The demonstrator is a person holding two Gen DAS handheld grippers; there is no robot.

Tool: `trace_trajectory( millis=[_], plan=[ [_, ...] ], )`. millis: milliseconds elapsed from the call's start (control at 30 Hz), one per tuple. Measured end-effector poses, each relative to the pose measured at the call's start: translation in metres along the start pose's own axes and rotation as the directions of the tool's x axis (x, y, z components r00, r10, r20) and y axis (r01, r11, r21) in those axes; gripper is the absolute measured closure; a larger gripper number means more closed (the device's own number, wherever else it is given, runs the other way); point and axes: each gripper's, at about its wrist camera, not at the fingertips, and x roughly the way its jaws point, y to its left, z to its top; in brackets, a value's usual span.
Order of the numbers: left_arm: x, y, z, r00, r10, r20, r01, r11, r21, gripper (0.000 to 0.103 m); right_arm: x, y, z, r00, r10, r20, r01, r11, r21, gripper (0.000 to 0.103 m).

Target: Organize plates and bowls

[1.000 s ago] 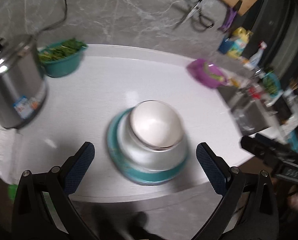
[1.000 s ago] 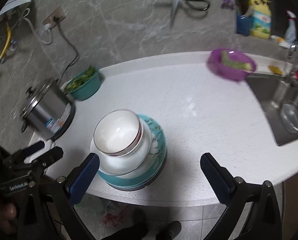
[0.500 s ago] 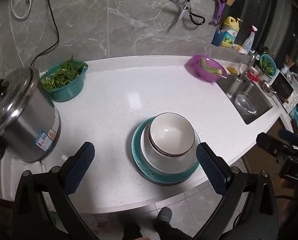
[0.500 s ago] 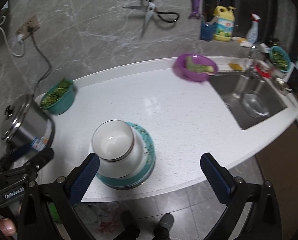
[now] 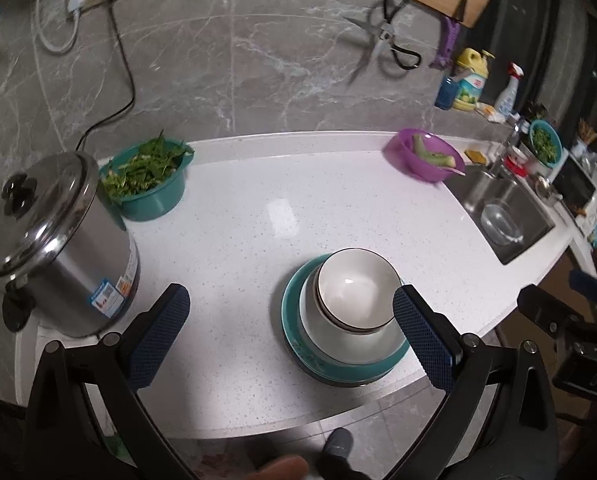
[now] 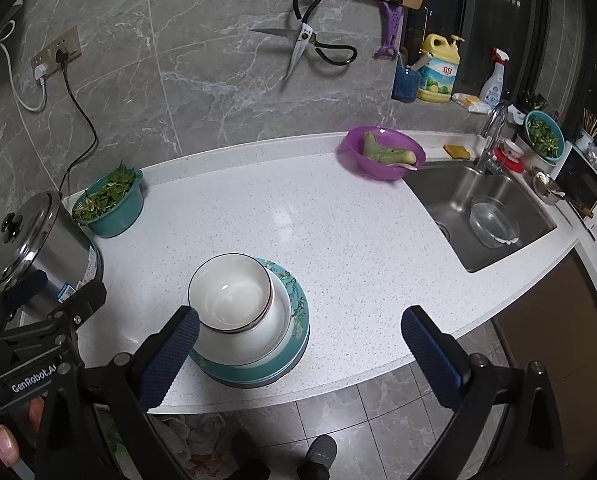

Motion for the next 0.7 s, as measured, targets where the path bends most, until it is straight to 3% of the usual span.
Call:
trace_trajectory(
  millis=[700],
  plan=[
    [0.002,-0.005,-0.005,0.999,0.028,-0.031,-0.027,0.999,0.029,0.000,-0.001,0.000,0.002,1.000,0.024,-0.001,-0.024,0.999,-0.026,0.000]
  ],
)
